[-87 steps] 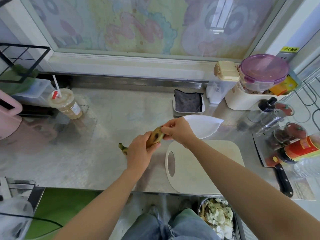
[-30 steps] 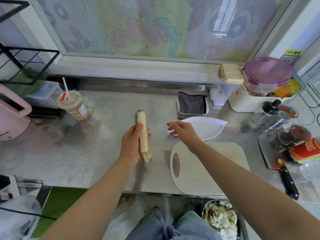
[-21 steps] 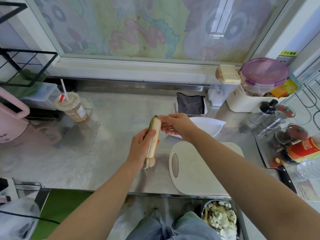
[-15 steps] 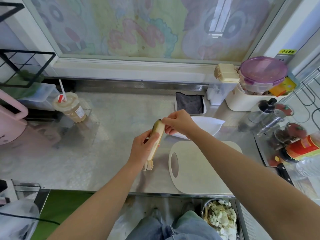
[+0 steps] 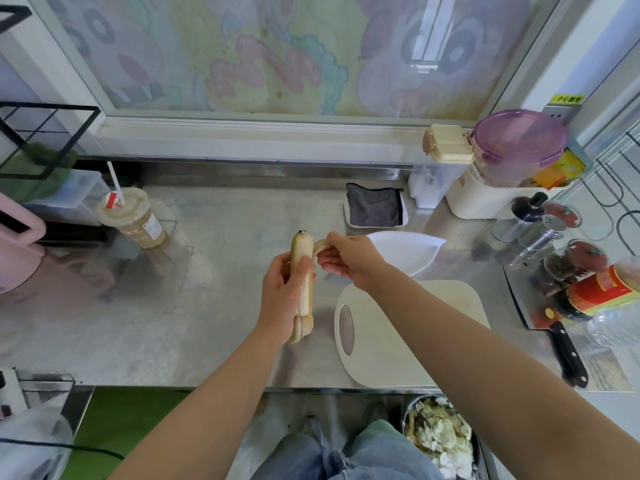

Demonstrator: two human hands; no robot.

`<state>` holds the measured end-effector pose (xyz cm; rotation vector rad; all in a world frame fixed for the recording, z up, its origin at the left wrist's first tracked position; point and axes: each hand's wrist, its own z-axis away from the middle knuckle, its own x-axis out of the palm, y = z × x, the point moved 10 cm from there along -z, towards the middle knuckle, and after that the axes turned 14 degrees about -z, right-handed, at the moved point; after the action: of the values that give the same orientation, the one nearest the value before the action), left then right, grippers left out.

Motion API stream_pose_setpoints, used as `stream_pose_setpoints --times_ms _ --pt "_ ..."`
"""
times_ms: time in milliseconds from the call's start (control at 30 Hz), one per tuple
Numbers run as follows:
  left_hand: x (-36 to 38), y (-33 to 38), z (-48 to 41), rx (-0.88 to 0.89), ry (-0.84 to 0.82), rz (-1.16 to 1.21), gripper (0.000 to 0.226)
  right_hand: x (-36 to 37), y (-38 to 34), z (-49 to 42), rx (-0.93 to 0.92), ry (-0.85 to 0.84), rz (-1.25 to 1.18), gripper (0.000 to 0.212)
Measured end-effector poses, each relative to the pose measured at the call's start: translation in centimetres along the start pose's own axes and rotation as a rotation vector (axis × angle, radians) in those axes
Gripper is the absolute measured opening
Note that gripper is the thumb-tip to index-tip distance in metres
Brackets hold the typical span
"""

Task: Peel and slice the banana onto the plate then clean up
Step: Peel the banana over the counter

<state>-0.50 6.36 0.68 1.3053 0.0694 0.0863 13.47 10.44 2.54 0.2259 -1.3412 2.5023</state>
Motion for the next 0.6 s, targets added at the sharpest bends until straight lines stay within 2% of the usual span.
stream_pose_setpoints --times_ms 67,167,267,367,433,500,567,600 --pt "-1.1 -0.5 -0.5 -0.049 0.097 0.139 0.028 -1.6 1.4 -0.3 0.031 0.085 -0.018 0.012" --pt "-4.0 -1.3 -1.5 -0.1 0.288 0.359 0.019 -5.1 4.2 -0.8 0.08 0.153 0.198 0.013" --pt "-6.7 -2.4 -2.2 -0.159 0.395 0.555 0.022 -7.9 7.7 -0.1 0.254 0.107 0.579 0.018" --pt "-7.3 -2.9 -2.0 -0.22 0.388 0.628 0.034 -9.0 9.3 0.8 0.381 0.051 0.702 0.019" --pt "-6.8 -2.9 -1.8 -0.247 0.342 0.612 0.041 -8.7 7.9 0.1 0.279 0.05 0.784 0.018" --pt "-5.6 -2.4 -1.8 -0.243 0.253 0.552 0.041 -7.6 3.8 -0.8 -0.037 0.131 0.825 0.022" --pt "-4.0 -1.7 -1.8 -0.221 0.144 0.437 0.041 -4.8 -0.1 -0.2 -0.289 0.113 0.697 0.027" --pt "-3.2 -1.5 -1.6 -0.213 0.098 0.361 0.041 -3.0 -1.1 0.3 -0.319 0.042 0.574 0.028"
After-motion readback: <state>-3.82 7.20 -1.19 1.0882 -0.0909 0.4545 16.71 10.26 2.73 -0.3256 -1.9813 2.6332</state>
